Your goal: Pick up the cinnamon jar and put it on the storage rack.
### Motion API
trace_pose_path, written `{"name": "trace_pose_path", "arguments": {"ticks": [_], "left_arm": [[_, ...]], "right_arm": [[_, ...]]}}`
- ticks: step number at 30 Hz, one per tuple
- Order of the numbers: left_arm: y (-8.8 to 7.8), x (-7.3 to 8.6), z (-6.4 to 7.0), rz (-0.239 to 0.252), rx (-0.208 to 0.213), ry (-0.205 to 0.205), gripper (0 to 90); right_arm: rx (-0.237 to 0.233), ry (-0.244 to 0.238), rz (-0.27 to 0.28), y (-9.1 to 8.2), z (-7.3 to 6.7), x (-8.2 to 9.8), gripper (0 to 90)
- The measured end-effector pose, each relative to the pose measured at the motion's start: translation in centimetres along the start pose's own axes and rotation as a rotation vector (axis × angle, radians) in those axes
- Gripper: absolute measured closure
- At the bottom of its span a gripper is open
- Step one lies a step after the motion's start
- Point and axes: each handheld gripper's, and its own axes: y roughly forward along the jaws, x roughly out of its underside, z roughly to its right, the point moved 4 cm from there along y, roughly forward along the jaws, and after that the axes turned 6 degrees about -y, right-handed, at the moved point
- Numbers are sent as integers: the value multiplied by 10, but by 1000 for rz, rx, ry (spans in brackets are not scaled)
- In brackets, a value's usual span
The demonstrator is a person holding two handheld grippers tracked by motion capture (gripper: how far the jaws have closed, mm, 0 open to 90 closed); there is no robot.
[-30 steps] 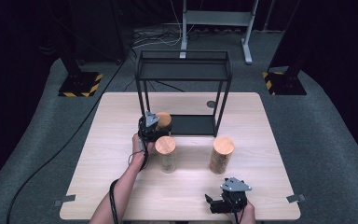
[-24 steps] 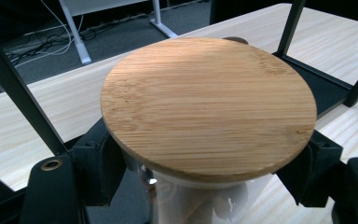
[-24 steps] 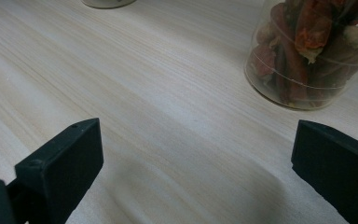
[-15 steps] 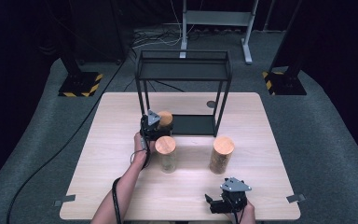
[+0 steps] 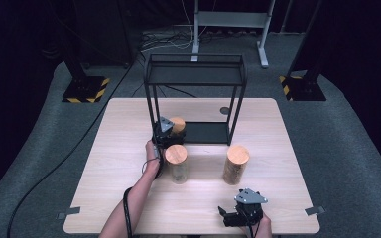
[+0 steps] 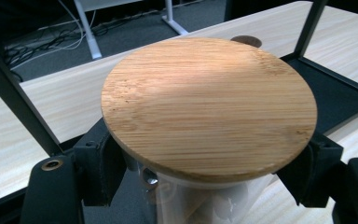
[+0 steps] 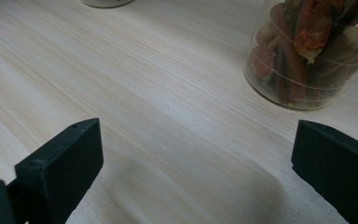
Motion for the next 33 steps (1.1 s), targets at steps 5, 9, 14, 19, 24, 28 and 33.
{"name": "trace_pose_path", "arguments": {"ticks": [5, 9, 14, 19, 24, 28, 33], "left_arm": [[4, 2, 0, -9, -21, -6, 249], [9, 4, 1, -12, -40, -20, 249], [11, 4, 1, 1, -39, -45, 249], [13, 4, 1, 9, -46, -61, 248], [16, 4, 0, 13, -51, -79, 248], [18, 2, 0, 13, -63, -83, 248], [19, 2, 0, 16, -69, -88, 247]], "right_arm": [[1, -1, 0, 0, 0, 0, 13], [2, -2, 0, 0, 0, 0, 13], [4, -2, 1, 0, 0, 0, 13], [6, -2, 1, 0, 0, 0, 13], [9, -4, 0, 0, 0, 0, 13], [8, -4, 0, 0, 0, 0, 13], [7, -3, 0, 0, 0, 0, 13]]}}
